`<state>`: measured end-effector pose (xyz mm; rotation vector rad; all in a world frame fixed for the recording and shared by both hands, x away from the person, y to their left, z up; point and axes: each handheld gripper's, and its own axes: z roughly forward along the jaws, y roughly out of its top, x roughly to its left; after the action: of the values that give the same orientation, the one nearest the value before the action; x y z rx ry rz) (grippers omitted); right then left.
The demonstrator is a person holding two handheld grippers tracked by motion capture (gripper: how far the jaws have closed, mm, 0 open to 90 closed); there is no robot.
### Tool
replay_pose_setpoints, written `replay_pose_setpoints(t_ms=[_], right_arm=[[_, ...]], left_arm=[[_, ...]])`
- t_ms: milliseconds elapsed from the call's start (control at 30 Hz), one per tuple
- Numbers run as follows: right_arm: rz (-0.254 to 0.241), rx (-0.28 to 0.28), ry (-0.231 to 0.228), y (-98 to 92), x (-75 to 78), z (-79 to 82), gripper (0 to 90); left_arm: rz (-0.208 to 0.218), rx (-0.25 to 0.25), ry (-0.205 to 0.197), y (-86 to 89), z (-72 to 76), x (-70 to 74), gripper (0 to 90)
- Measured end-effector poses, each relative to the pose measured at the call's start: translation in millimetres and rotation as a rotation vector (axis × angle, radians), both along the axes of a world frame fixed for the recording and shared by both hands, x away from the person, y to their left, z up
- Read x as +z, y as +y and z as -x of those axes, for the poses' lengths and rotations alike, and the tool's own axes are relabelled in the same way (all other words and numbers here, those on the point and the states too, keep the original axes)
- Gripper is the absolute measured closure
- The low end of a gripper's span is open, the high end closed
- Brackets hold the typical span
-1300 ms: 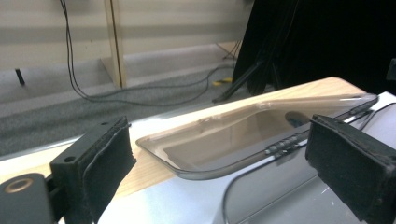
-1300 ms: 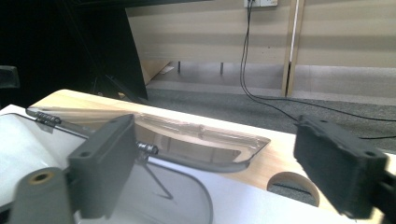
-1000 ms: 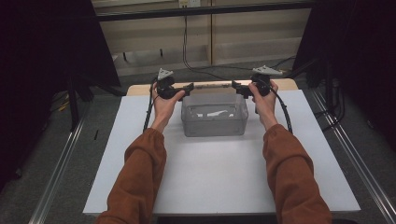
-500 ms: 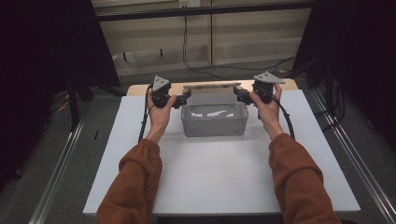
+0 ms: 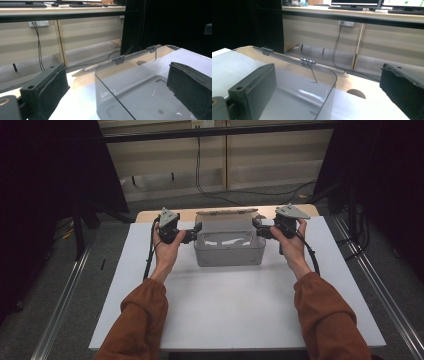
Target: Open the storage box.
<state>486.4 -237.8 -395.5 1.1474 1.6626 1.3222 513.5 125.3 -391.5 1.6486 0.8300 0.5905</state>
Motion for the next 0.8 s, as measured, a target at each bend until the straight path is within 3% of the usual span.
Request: replay_pose_setpoints(t_ms=[300,433,533,800], right_arm=[[0.006,0.01,-0.035,4.6,-0.9,18.3,0.0],[0.017,0.003,-0.041,4.2,-2.5,26.2,0.0],[0.016,0.0,-0.048,3.3,-2.8,31.9,0.0],[0.013,-0.002,-0.074,0.7,-4.4,48.0,0.0]], left_arm=[[0.029,0.01,-0.009,4.9,17.7,3.0,3.5],[0.016,0.007,-0.013,9.9,26.8,1.8,3.6],[0.036,0.01,-0.005,12.8,33.5,-0.6,3.6],[0.032,0.003,0.0,19.0,49.7,-4.6,3.6]])
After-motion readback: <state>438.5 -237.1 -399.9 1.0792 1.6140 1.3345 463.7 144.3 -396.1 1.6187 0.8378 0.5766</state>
